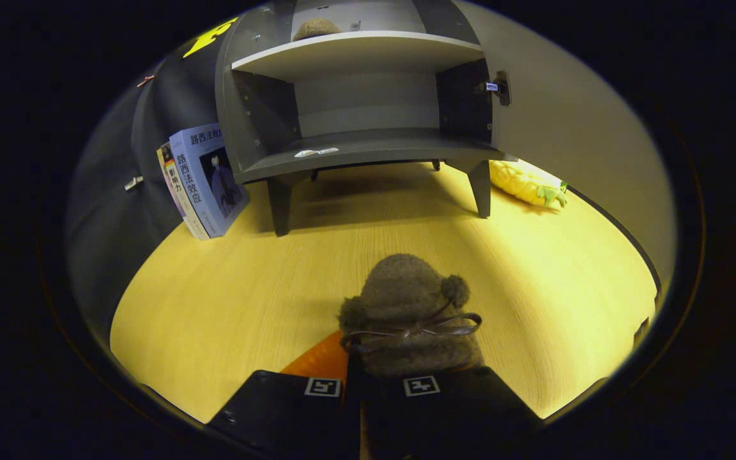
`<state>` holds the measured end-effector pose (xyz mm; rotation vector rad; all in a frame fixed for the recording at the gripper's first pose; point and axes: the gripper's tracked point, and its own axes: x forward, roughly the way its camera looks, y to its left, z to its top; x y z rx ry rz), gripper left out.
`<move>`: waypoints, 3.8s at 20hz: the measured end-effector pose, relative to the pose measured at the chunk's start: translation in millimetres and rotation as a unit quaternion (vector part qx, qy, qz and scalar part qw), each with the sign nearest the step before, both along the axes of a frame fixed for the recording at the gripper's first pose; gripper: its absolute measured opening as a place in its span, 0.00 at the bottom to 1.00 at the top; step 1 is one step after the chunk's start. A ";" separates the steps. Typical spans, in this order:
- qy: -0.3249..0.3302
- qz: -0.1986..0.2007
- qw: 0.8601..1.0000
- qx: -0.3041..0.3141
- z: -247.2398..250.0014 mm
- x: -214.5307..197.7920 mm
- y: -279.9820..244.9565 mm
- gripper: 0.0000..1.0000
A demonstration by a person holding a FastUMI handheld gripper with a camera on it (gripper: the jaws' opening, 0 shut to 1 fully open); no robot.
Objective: Open the shoe cabinet door, grab the shoes and put them into the shoe cabinet, then close the shoe cabinet door.
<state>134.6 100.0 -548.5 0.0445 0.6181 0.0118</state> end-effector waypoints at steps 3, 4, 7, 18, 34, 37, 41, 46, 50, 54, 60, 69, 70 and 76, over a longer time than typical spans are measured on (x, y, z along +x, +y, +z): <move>-0.010 0.001 1.000 -0.002 17.8 1.6 -2.4 0.07; -0.014 0.001 1.000 0.003 28.0 1.6 -2.0 0.07; -0.037 0.005 0.999 0.010 78.8 6.1 -2.2 0.07; -0.056 0.031 0.998 0.014 277.5 43.2 -5.8 0.07; -0.079 0.027 0.996 -0.023 383.7 276.8 -8.4 0.08; -0.070 0.016 0.997 -0.032 365.3 313.1 -12.9 0.08; -0.052 0.012 0.998 -0.022 345.4 345.5 -9.0 0.08; -0.019 -0.009 0.999 -0.026 317.2 373.2 -17.4 0.08; -0.017 -0.016 0.999 -0.023 317.6 371.8 -16.4 0.09; -0.014 -0.011 0.999 -0.038 322.7 360.4 -18.6 0.24; -0.019 0.008 0.999 -0.042 339.6 328.8 -12.7 0.75; -0.122 0.013 0.992 -0.017 391.3 269.0 -6.2 0.99; -0.138 0.015 0.990 -0.020 396.6 259.0 -6.1 0.98; -0.230 0.016 0.973 -0.006 447.2 177.9 -2.6 0.98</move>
